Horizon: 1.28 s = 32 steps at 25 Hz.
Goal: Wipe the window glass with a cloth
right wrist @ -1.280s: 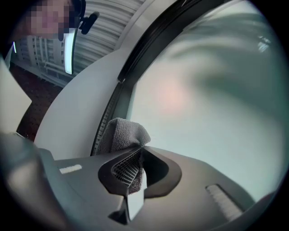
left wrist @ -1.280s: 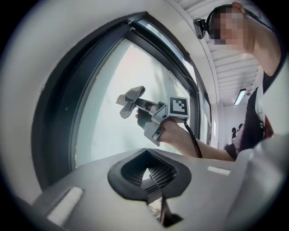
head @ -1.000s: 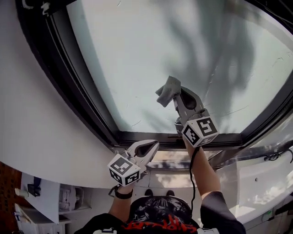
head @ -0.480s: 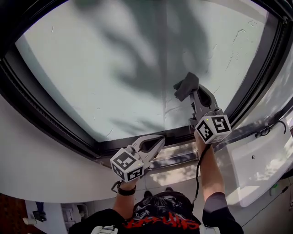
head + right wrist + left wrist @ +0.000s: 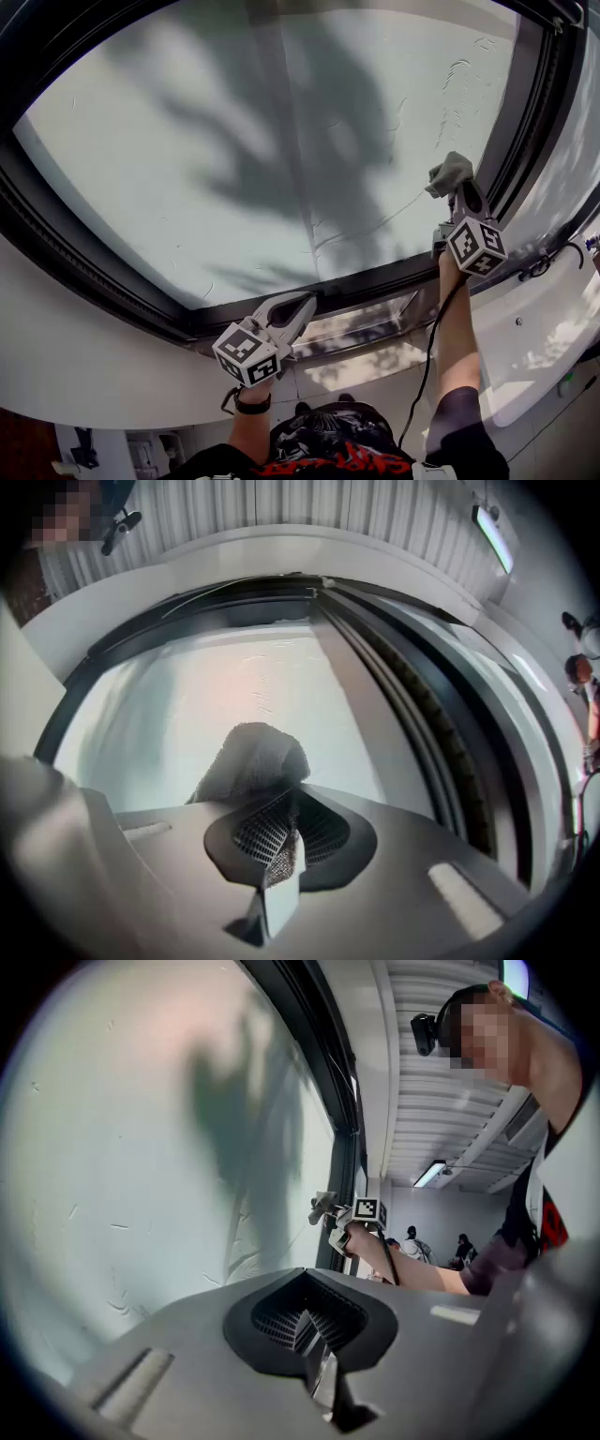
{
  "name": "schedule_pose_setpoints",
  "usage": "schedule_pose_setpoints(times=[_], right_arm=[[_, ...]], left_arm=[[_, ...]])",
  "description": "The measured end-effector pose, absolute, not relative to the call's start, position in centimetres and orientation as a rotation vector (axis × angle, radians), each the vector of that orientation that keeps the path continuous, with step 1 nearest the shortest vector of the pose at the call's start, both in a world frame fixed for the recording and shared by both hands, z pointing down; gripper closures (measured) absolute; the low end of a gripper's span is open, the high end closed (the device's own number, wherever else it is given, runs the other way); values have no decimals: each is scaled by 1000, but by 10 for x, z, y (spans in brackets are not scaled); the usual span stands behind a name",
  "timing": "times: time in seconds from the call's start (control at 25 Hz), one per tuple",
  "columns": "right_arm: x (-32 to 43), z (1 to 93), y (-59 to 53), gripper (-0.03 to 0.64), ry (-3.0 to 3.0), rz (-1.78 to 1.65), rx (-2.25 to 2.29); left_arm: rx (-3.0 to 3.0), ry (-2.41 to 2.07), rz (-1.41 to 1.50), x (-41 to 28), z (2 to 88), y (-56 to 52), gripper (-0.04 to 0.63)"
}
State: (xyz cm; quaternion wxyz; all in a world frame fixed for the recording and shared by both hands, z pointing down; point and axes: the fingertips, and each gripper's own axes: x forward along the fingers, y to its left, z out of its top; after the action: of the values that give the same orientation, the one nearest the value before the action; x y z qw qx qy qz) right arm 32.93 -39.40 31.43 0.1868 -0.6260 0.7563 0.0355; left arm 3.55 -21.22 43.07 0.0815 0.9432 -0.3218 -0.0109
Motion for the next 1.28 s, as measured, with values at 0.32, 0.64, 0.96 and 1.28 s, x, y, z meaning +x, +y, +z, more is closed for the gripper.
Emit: schedule_pose_setpoints(times=[0.32, 0.64, 0.96, 1.28], right_arm=[[376, 332, -410, 601, 2007, 3, -1837], [152, 298, -346, 601, 2330, 216, -1303], [-143, 351, -269, 601, 2684, 156, -710], [-264, 370, -224, 601, 2831, 87, -505]], left_arm=[[2796, -1030, -29, 14, 433, -206, 595], [2722, -1231, -96, -47, 431, -194, 595], [2609, -1491, -150, -152, 434, -143, 595], [2668, -1605, 128, -215, 421, -118, 595]])
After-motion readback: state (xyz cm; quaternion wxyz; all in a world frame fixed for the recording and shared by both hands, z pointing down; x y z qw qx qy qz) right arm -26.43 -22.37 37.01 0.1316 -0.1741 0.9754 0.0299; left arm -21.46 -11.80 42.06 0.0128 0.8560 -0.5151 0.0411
